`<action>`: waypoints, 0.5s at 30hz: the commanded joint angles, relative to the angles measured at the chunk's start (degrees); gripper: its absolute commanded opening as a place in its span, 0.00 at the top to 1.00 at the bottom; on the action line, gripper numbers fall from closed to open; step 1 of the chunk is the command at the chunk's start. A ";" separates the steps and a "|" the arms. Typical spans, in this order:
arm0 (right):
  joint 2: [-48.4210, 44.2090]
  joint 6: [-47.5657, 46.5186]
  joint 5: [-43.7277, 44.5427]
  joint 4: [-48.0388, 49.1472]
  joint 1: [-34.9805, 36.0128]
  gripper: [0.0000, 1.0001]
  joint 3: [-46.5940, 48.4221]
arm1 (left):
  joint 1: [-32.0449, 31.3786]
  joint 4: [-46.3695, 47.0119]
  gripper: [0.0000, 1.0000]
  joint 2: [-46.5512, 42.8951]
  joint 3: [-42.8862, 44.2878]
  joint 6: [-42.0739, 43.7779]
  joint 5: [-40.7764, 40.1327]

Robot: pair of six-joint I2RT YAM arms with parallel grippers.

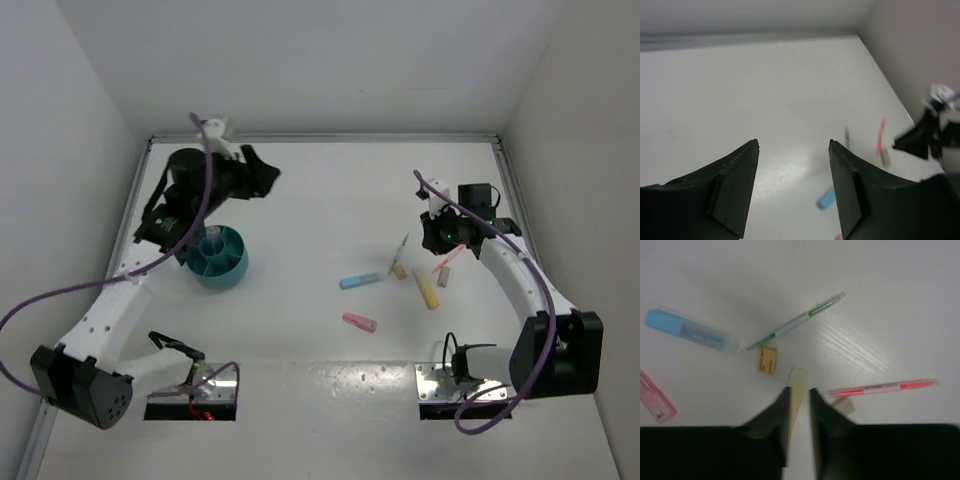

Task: Sort the stationery into containers
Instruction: Place the stationery in the storage box, then pick up the stationery from the center of the board.

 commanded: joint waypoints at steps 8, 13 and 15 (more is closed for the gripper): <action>4.30 -2.11 6.94 -3.49 -0.13 0.47 4.22 | -26.52 -5.51 1.00 14.73 -1.58 2.13 7.19; 4.30 -0.27 9.14 -2.07 -0.13 0.51 3.70 | -36.46 -12.88 0.80 22.82 -1.40 -24.82 -13.18; 4.30 0.35 10.37 -1.46 -0.13 0.52 3.17 | -40.41 -12.90 0.69 22.83 -2.98 -36.91 -17.51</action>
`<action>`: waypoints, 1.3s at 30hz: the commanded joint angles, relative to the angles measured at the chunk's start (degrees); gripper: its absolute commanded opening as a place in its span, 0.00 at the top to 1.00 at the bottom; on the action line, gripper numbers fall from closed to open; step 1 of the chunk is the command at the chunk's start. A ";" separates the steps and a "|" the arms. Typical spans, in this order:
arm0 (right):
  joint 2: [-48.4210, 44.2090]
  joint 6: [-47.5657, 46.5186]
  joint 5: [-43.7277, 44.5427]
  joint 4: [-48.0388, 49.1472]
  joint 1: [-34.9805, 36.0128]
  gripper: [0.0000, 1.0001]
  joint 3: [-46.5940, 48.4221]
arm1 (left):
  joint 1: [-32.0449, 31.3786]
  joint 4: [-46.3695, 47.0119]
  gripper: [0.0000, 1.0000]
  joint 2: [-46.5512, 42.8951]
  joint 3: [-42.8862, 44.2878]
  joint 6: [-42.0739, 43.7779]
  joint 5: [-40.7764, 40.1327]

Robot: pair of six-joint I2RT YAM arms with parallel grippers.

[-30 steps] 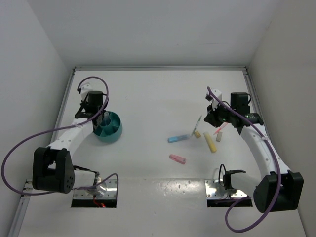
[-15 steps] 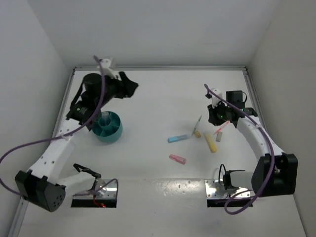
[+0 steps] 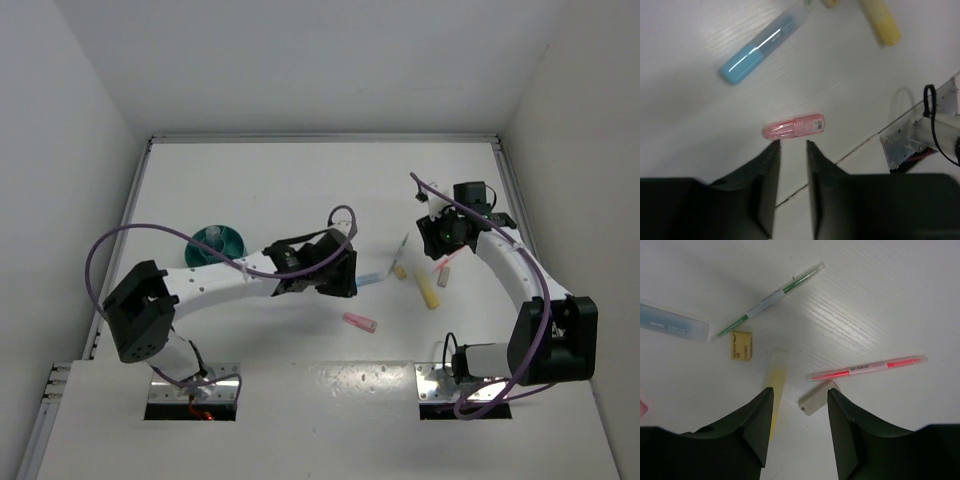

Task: Sort the stationery into containers
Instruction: Pick up the stationery from the center of the board.

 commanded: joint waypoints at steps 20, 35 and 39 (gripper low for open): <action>-3.98 2.23 6.93 4.98 -0.11 0.52 -0.10 | -13.64 -17.87 0.45 16.48 12.57 -57.90 -23.69; -0.46 3.46 8.44 4.37 -0.11 1.00 0.43 | -15.40 -23.76 0.43 19.11 13.61 -65.47 -22.29; -0.99 3.46 7.82 4.37 -0.11 1.00 0.43 | -15.40 -25.08 0.43 21.21 15.02 -66.26 -22.29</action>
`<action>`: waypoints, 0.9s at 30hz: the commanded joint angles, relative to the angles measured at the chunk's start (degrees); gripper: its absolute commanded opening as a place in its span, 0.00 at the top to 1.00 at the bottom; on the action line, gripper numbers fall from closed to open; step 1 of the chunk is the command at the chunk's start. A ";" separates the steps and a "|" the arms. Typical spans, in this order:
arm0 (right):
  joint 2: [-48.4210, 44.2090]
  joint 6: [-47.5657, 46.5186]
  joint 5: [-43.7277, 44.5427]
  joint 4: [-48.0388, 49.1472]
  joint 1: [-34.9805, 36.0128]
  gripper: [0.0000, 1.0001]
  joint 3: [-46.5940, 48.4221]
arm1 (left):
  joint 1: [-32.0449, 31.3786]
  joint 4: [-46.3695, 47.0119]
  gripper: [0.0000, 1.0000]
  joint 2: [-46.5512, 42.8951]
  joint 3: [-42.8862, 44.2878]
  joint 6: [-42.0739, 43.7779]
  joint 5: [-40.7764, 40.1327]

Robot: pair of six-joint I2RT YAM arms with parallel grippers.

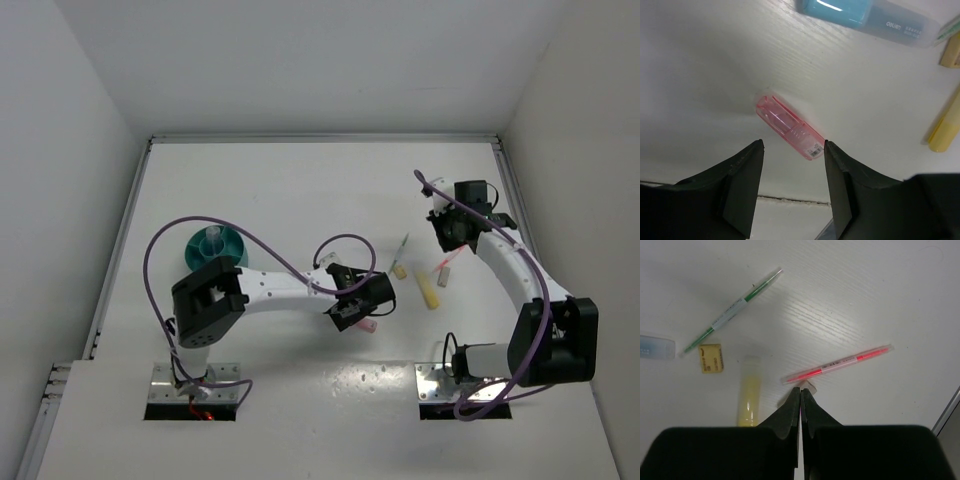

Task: Sort the stationery into containers
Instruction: Pick up the stationery from the center of the board.

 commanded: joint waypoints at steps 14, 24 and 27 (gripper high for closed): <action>-3.47 0.64 -0.99 1.00 -0.11 1.00 0.52 | 0.61 -5.99 0.43 11.01 9.88 -1.01 1.85; -4.00 0.64 -2.05 1.00 -0.11 1.00 0.52 | 1.13 -6.52 0.61 11.54 8.21 1.88 3.00; -4.00 1.17 -2.05 1.00 -0.11 1.00 0.52 | 1.66 -6.52 0.71 12.07 7.68 3.20 4.05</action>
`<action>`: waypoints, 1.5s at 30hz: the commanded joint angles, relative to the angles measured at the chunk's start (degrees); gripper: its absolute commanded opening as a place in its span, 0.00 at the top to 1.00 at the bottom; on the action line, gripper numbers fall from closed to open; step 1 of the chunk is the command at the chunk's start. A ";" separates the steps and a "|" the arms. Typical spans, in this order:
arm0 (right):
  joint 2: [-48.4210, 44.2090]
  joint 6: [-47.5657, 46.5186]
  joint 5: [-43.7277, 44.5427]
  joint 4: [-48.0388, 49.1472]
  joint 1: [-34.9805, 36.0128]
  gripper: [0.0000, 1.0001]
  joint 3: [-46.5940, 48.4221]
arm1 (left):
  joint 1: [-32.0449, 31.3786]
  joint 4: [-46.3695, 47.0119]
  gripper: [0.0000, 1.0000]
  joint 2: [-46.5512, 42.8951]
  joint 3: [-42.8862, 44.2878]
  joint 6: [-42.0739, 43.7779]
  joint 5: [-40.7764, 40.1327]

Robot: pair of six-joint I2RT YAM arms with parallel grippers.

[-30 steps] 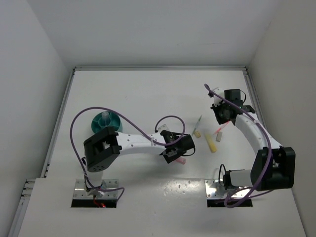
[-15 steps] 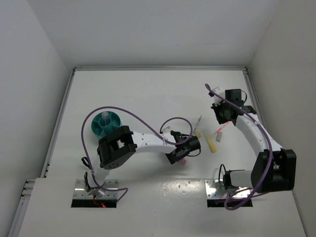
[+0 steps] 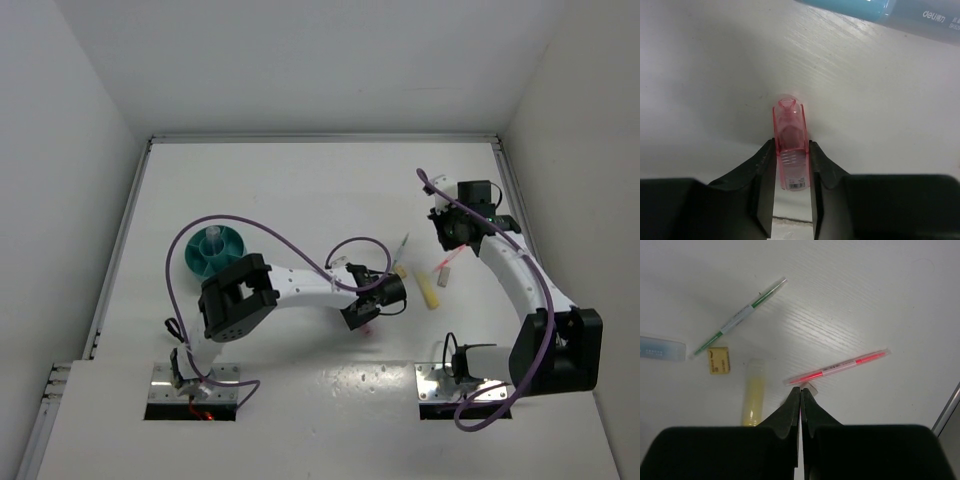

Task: Sort the stationery into containers
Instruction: Pick up the stationery from the center of the board, then place the stationery in the storage box.

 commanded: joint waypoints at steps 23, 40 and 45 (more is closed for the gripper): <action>-5.20 -3.71 -13.44 0.32 -0.11 0.78 -1.06 | 16.63 3.67 1.00 -48.61 -11.69 50.51 -57.48; -2.74 -3.71 -13.44 -0.21 -0.11 0.78 -1.06 | 49.08 37.90 1.00 -46.31 -29.29 75.13 -51.01; -2.74 -3.71 -12.92 -0.21 -0.11 0.78 -1.06 | 51.10 42.38 1.00 -42.27 -31.22 75.13 -47.49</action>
